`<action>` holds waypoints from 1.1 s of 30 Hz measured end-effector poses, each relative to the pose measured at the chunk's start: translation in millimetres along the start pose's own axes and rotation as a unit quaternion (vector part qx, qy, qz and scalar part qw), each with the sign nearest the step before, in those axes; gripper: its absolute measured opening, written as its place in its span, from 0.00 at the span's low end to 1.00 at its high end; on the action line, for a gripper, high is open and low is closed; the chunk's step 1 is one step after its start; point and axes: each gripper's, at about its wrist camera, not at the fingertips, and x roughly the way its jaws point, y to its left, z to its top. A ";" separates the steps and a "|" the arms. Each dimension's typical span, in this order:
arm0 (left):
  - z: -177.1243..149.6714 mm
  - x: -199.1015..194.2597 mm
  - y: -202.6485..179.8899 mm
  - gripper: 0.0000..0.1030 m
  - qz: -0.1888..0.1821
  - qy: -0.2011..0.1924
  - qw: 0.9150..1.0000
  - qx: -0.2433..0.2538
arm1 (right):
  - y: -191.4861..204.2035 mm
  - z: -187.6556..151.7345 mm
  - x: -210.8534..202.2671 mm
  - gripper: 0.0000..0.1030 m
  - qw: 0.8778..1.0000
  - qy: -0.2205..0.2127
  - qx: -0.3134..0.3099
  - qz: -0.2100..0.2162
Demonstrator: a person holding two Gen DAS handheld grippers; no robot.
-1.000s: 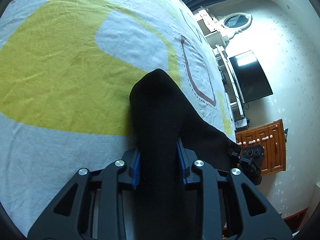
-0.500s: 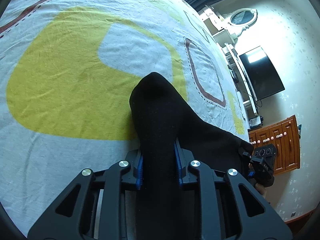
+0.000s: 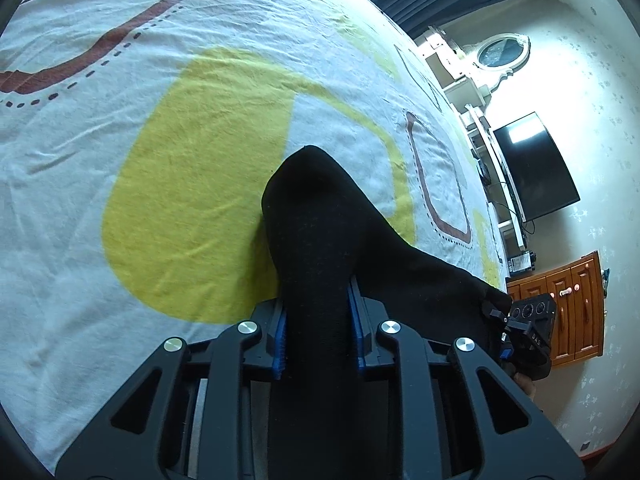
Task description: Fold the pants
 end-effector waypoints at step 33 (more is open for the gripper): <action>55.6 -56.8 85.8 0.23 0.026 -0.041 0.998 -0.050 | 51.3 5.7 98.3 0.42 0.999 0.034 0.001 0.038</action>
